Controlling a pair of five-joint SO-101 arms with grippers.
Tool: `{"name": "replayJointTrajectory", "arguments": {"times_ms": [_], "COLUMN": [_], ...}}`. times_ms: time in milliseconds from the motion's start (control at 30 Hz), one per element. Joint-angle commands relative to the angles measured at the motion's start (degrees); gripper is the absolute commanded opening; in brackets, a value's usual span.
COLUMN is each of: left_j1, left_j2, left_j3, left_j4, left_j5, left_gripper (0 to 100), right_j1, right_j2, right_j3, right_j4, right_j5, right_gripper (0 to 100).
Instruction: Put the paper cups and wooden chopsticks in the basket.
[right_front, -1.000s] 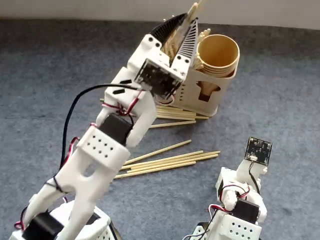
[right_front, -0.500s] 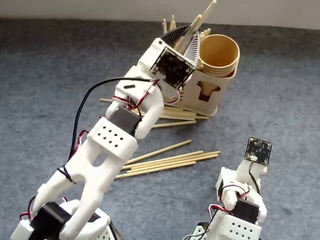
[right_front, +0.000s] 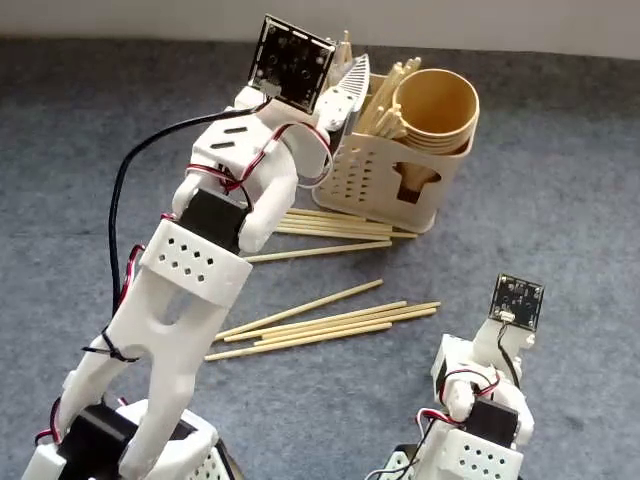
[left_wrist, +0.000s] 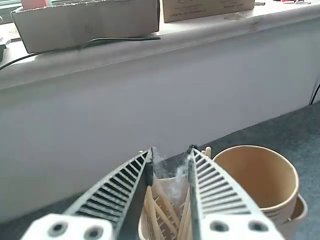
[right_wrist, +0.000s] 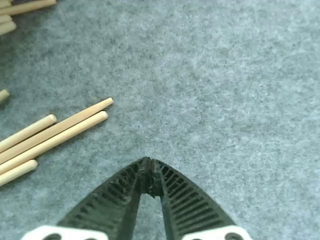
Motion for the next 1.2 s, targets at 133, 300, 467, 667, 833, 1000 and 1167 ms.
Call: {"name": "replayJointTrajectory", "arguments": {"times_ms": [133, 300, 467, 667, 833, 1000, 1167], "left_j1": [-0.13, 1.1, 2.86, 3.03, 3.03, 3.21, 5.58], "left_j2": [-0.66, -0.48, -0.4, -0.31, -0.75, -0.75, -0.22], "left_j3": [-3.56, -6.55, -12.35, -12.26, -6.37, -0.31, 5.67], "left_j4": [1.32, 6.51, 17.23, 30.95, 37.36, 38.86, 38.42], "left_j5": [0.35, 0.26, 0.18, -4.92, -7.91, -7.91, -8.79], "left_gripper": [12, 12, 8, 8, 8, 8, 8], "right_j1": [0.57, 0.57, 0.57, 0.57, 0.57, 0.57, 0.57], "right_j2": [-0.31, -0.31, -0.31, -0.31, -0.31, -0.31, -0.31], "right_j3": [8.75, 8.75, 8.75, 8.75, 8.75, 8.75, 8.75], "right_j4": [0.31, 0.31, 0.31, 0.31, 0.31, 0.31, 0.31], "right_j5": [0.0, 0.0, 0.0, 0.0, 0.0, 0.0, 0.0], "right_gripper": [0.5, 0.5, 0.5, 0.5, 0.5, 0.5, 0.5]}}
